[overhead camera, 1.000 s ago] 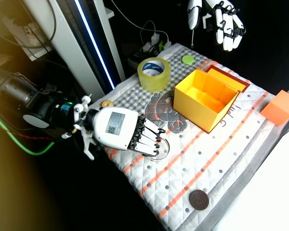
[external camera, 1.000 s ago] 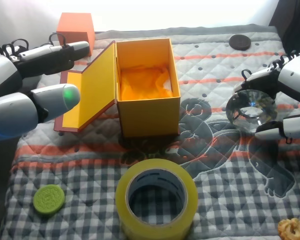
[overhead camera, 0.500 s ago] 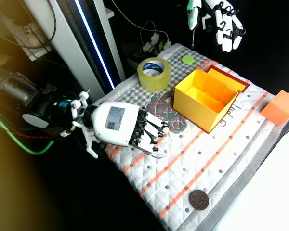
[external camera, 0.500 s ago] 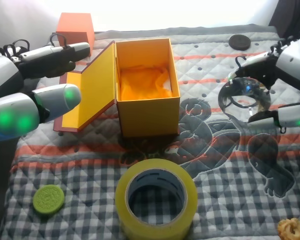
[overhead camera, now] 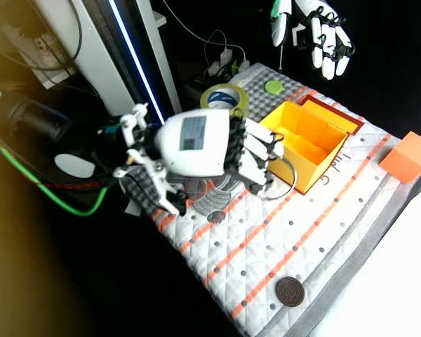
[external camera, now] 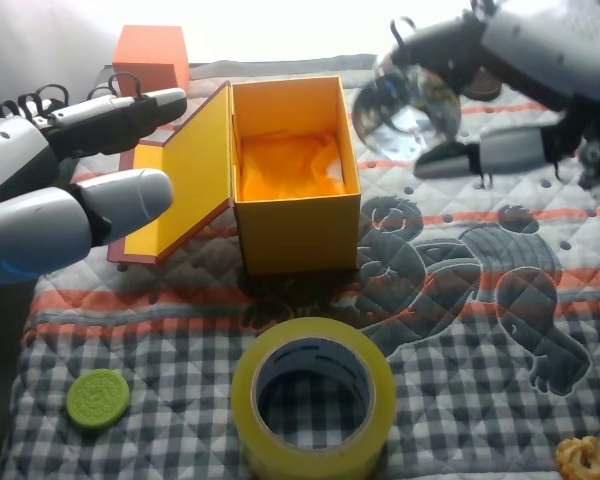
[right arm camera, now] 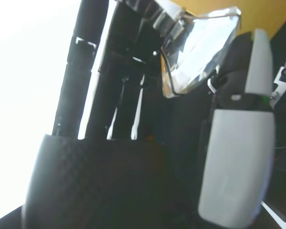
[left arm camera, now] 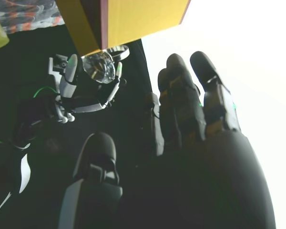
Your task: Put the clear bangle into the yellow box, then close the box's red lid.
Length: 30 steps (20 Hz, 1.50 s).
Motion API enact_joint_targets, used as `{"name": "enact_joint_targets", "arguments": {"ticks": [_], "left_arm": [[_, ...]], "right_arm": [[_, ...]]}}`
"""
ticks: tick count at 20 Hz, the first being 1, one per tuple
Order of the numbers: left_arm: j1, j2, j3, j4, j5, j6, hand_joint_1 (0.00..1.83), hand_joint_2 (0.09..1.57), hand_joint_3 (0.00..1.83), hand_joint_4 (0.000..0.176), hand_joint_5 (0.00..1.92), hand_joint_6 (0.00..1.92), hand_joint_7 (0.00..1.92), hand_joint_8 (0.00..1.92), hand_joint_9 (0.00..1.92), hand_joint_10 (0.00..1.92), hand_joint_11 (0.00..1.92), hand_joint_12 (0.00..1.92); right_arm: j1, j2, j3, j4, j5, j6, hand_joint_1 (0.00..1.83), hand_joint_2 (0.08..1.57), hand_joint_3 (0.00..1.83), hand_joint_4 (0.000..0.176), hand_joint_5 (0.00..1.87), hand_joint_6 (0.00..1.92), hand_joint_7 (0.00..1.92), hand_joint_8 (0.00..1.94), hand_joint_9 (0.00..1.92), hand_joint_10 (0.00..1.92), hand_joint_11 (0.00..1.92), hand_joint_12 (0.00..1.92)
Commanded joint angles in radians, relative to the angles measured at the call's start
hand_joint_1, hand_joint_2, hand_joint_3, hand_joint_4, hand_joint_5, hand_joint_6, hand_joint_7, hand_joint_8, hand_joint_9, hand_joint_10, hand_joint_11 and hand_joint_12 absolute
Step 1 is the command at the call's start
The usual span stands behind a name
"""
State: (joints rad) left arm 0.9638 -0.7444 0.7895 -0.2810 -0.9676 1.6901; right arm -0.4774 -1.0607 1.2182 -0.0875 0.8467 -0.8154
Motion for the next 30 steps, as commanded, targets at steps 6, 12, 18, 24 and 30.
{"name": "enact_joint_targets", "arguments": {"ticks": [6,12,18,24,30], "left_arm": [[-0.01,-0.04,0.028,0.003,-0.126,-0.031,0.0,1.29,0.0,0.153,0.25,0.0,0.37,0.0,0.43,0.0,0.0,0.92],[-0.021,-0.05,0.042,-0.001,-0.123,-0.031,0.0,1.29,0.0,0.121,0.33,0.01,0.4,0.01,0.44,0.0,0.0,0.89],[-0.027,-0.061,0.049,-0.001,-0.118,-0.032,0.0,1.28,0.0,0.141,0.26,0.0,0.32,0.0,0.37,0.0,0.0,0.76],[-0.028,-0.061,0.049,-0.002,-0.121,-0.034,0.0,1.29,0.0,0.125,0.27,0.0,0.3,0.0,0.37,0.01,0.0,0.69],[-0.029,-0.061,0.049,-0.004,-0.123,-0.036,0.0,1.29,0.0,0.128,0.31,0.01,0.36,0.01,0.43,0.01,0.0,0.8]], "right_arm": [[0.091,-0.059,0.043,-0.004,0.151,0.006,1.28,1.06,0.0,0.0,0.98,0.84,1.25,0.69,1.49,0.01,1.21,0.74],[0.12,-0.139,0.054,-0.08,0.109,0.011,1.29,1.05,0.0,0.0,0.98,0.84,1.31,0.56,1.53,0.0,1.28,0.72],[0.12,-0.176,0.064,-0.14,0.049,0.028,1.28,1.05,0.0,0.0,1.01,0.8,1.27,0.62,1.51,0.01,1.21,0.8],[0.12,-0.178,0.067,-0.16,0.017,0.028,0.85,1.12,0.0,0.0,0.71,0.45,0.88,0.1,0.91,0.0,0.48,0.97],[0.124,-0.182,0.064,-0.174,0.01,0.028,0.3,1.07,0.0,0.127,0.09,0.0,0.2,0.0,0.17,0.0,0.0,0.5]]}}
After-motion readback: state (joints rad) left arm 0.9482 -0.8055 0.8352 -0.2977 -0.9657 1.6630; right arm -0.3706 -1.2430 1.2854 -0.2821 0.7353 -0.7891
